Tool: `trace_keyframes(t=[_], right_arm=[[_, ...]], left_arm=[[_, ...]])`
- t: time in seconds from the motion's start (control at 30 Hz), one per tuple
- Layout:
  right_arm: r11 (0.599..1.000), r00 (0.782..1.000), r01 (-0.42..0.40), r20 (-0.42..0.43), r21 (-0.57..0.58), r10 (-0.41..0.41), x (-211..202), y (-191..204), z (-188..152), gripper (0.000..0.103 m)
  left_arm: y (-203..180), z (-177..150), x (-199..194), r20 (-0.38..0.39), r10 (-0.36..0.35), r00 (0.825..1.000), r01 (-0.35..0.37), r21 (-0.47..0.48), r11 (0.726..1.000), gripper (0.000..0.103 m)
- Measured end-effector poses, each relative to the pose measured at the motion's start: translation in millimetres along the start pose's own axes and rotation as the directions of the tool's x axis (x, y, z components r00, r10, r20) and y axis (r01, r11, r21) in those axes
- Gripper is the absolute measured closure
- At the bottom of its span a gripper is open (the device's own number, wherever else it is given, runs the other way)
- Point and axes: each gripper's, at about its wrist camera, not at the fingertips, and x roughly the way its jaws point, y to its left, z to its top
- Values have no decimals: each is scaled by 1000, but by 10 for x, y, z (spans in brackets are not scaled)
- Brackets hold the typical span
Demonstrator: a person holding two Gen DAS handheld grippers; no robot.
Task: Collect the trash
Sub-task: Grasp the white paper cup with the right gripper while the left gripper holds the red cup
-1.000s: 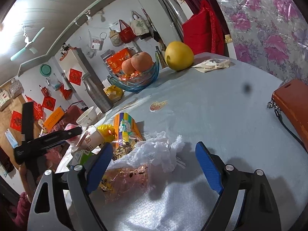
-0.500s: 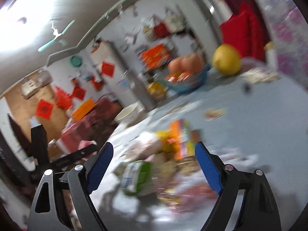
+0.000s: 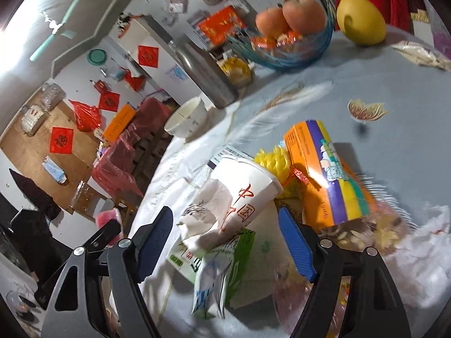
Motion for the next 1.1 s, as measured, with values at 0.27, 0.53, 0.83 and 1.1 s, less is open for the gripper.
trace_keyframes(t=[0.27,0.53,0.83,1.1], right_arm=[[998,998,-16,-52,62,19,317,-89,55,70],[996,988,-74,133,-47,80,-256,255,109,75],[983,967,-107,216,-152,138,-812,638,-25,74],[959,951,-131,242,-251,193,-1142,1084,-220,74]], left_arm=[[97,-16,-64,5,5,1000,-5,-9,1000,42],[115,42,-382,67,9,998,-8,-16,1000,42],[144,30,-886,138,33,990,-32,-14,999,42],[345,-107,-1504,208,95,974,-94,-19,995,42]])
